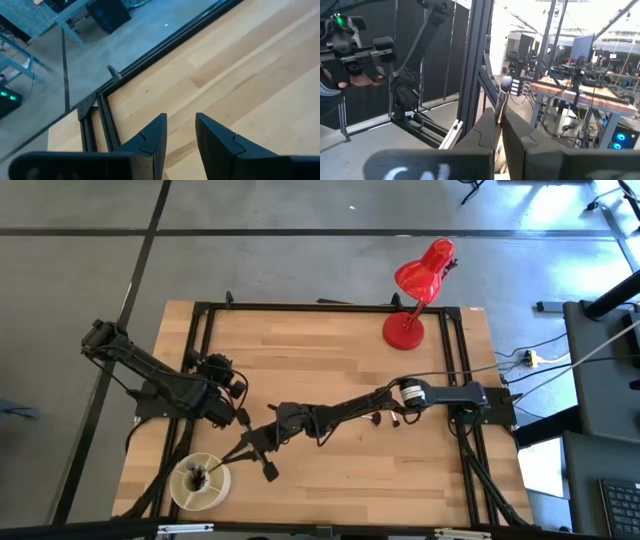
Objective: Pick & Place Makeup Brushes
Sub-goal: Put the black eyeshadow brush into the makeup organizer
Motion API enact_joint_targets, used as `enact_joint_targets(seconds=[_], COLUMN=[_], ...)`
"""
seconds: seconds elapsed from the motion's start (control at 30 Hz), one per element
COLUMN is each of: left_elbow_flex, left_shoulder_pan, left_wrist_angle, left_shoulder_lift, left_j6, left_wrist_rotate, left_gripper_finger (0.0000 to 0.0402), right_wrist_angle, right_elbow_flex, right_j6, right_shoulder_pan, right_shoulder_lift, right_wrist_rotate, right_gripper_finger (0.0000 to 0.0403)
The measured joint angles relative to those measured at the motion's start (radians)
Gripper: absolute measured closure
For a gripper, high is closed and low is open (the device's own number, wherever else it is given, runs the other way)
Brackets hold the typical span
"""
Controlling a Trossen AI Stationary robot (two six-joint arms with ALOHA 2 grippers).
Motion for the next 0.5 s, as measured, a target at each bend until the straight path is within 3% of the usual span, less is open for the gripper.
enact_joint_targets(seconds=[0.5], left_elbow_flex=[0.001], left_shoulder_pan=[-0.011], left_wrist_angle=[-0.024], left_shoulder_lift=[0.001], left_j6=[-0.055], left_wrist_rotate=[-0.005], left_gripper_finger=[0.0304], right_wrist_angle=[0.023], right_elbow_flex=[0.024], right_j6=[-0.096], right_shoulder_pan=[0.002], right_shoulder_lift=[0.038], right_wrist_rotate=[-0.045], right_gripper_finger=[0.0386])
